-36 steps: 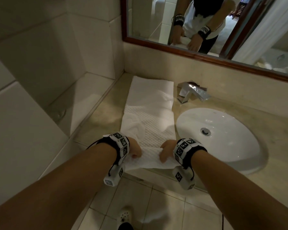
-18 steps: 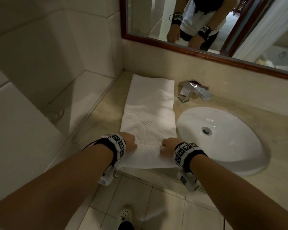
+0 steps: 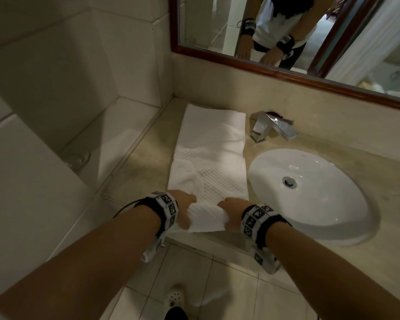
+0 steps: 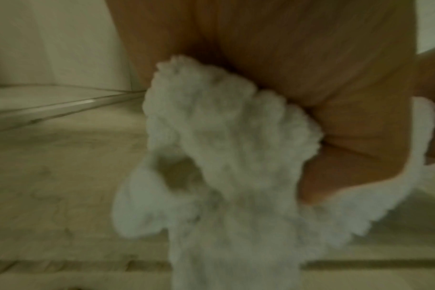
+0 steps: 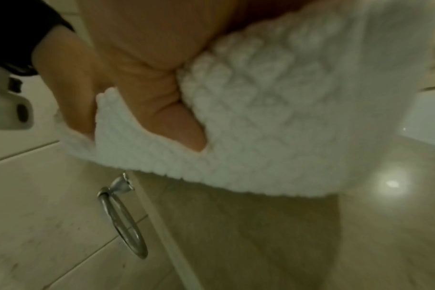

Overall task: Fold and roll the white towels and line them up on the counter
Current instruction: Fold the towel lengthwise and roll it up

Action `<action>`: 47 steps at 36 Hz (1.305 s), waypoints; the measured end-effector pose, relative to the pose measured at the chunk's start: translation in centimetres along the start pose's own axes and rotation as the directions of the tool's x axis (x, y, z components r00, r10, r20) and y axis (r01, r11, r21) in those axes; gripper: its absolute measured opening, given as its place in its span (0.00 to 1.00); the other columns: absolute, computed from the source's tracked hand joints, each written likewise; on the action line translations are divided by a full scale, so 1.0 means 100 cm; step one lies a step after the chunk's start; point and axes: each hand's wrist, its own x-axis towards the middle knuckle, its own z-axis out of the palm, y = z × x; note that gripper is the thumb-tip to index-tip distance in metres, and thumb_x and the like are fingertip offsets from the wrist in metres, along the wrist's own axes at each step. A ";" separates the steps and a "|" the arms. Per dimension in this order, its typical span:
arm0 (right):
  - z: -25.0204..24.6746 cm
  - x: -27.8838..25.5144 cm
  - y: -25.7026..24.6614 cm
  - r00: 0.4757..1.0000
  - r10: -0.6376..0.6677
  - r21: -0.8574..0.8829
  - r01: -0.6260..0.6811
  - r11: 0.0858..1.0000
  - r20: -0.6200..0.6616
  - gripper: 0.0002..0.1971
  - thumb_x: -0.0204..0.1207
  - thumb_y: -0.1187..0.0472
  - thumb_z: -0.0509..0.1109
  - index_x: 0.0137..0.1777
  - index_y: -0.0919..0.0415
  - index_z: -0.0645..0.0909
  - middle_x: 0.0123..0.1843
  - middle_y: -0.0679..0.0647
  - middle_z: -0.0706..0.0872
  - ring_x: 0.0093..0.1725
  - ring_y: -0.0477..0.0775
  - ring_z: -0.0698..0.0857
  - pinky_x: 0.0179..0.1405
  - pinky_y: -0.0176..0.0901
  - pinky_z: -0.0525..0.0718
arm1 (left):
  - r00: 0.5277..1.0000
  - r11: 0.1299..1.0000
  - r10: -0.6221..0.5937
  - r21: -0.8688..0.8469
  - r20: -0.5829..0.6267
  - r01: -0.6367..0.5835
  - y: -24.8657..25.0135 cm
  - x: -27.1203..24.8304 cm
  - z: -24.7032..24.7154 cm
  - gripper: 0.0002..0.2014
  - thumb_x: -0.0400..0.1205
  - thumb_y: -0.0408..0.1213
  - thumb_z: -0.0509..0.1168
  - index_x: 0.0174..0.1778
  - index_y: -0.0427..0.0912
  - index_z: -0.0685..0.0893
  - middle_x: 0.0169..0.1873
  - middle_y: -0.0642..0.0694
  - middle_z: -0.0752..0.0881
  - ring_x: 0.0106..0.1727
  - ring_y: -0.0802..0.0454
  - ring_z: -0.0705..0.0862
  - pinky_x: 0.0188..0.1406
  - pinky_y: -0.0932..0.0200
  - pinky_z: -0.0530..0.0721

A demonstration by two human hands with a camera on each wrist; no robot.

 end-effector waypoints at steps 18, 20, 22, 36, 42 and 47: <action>-0.003 0.029 -0.032 0.989 0.019 -0.126 -0.037 0.991 -0.147 0.56 0.68 0.40 0.73 0.83 0.52 0.36 0.85 0.51 0.40 0.84 0.63 0.46 0.77 0.74 0.46 | 0.876 0.980 -0.145 0.056 -0.459 0.192 0.015 0.023 -0.003 0.21 0.83 0.47 0.55 0.73 0.58 0.67 0.71 0.54 0.73 0.73 0.50 0.69 0.69 0.31 0.62; 0.001 0.038 -0.031 0.991 0.042 -0.145 -0.061 0.988 -0.131 0.61 0.66 0.41 0.76 0.83 0.52 0.31 0.85 0.51 0.36 0.84 0.64 0.42 0.77 0.74 0.44 | 0.872 0.980 -0.140 0.057 -0.469 0.188 0.012 0.028 -0.006 0.20 0.85 0.46 0.53 0.74 0.56 0.67 0.72 0.53 0.73 0.74 0.50 0.69 0.72 0.33 0.62; -0.005 0.046 -0.025 0.991 0.058 -0.108 -0.071 0.992 -0.119 0.56 0.70 0.47 0.75 0.83 0.50 0.33 0.85 0.51 0.37 0.84 0.63 0.43 0.79 0.73 0.46 | 0.868 0.980 -0.136 0.063 -0.478 0.188 0.011 0.033 -0.009 0.20 0.86 0.44 0.49 0.75 0.54 0.67 0.73 0.52 0.72 0.75 0.49 0.68 0.74 0.30 0.57; -0.074 0.073 -0.002 0.998 0.027 -0.035 -0.029 0.999 -0.065 0.38 0.61 0.44 0.79 0.70 0.51 0.70 0.64 0.53 0.74 0.64 0.59 0.76 0.62 0.56 0.79 | 0.988 0.998 -0.029 0.057 -0.154 0.038 -0.025 0.050 -0.060 0.46 0.62 0.65 0.74 0.73 0.49 0.67 0.62 0.45 0.81 0.61 0.43 0.81 0.57 0.53 0.79; -0.093 0.073 0.005 0.968 0.139 0.197 -0.180 0.964 0.208 0.35 0.61 0.48 0.79 0.70 0.50 0.75 0.71 0.53 0.78 0.68 0.61 0.77 0.65 0.55 0.78 | 0.978 0.980 -0.093 -0.154 0.187 0.123 -0.037 0.065 -0.077 0.58 0.51 0.74 0.74 0.78 0.53 0.68 0.77 0.51 0.71 0.74 0.45 0.73 0.73 0.43 0.72; -0.092 0.080 0.010 0.945 0.176 0.209 -0.238 0.948 0.277 0.47 0.54 0.42 0.81 0.76 0.50 0.71 0.77 0.52 0.72 0.74 0.61 0.73 0.72 0.56 0.74 | 0.961 0.977 -0.065 -0.180 0.269 0.117 -0.036 0.062 -0.080 0.53 0.60 0.65 0.77 0.81 0.54 0.64 0.80 0.52 0.65 0.79 0.45 0.66 0.78 0.42 0.66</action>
